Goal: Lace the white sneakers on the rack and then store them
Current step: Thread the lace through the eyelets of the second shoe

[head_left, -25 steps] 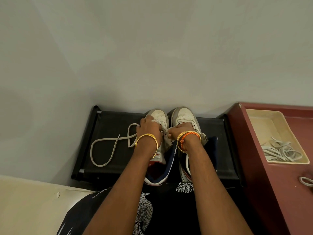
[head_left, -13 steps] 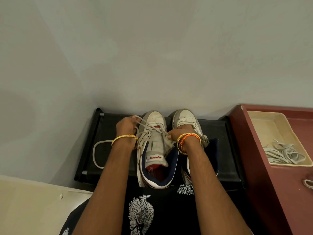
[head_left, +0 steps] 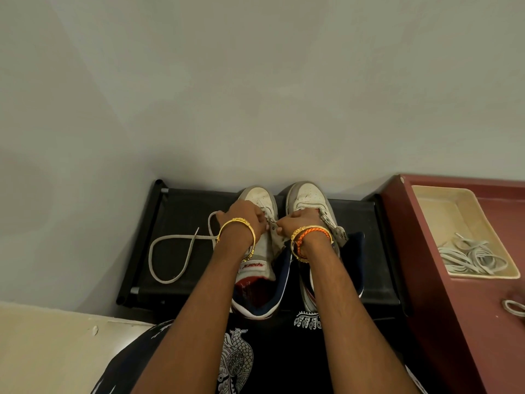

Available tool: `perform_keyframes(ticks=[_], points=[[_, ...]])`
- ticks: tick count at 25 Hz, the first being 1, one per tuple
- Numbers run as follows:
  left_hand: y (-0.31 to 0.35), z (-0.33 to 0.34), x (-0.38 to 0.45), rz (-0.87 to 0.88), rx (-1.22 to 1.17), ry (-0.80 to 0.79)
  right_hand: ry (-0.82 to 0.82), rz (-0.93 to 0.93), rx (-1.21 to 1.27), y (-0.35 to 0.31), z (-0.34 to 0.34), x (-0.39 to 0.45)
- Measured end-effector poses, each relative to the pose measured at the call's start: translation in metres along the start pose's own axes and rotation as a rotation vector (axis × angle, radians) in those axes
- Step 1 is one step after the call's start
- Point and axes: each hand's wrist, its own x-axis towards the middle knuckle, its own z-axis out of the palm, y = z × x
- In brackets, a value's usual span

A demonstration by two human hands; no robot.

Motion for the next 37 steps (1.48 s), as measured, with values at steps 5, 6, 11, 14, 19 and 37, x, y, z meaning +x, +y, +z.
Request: perform_keyframes(ticks=[5,6,11,14,19,37], points=[[-0.024,0.001,0.005,-0.050,-0.472,0.220,0.096,-0.088,-0.073,-0.002,0.000,-0.012],[-0.031,-0.002,0.006,-0.062,-0.623,0.301,0.112,-0.096,-0.079,-0.002,0.000,-0.013],[-0.060,-0.040,0.003,-0.504,-1.603,0.502,0.153,-0.089,-0.080,-0.001,-0.004,-0.013],[-0.053,-0.041,-0.004,-0.440,-1.458,0.420,0.108,-0.114,-0.103,-0.003,-0.005,-0.011],[-0.007,-0.008,-0.011,0.033,-0.080,0.129,0.051,-0.160,-0.188,-0.006,-0.006,-0.008],[-0.022,-0.025,-0.010,-0.157,-0.862,0.724,0.081,-0.069,-0.143,-0.005,-0.006,-0.001]])
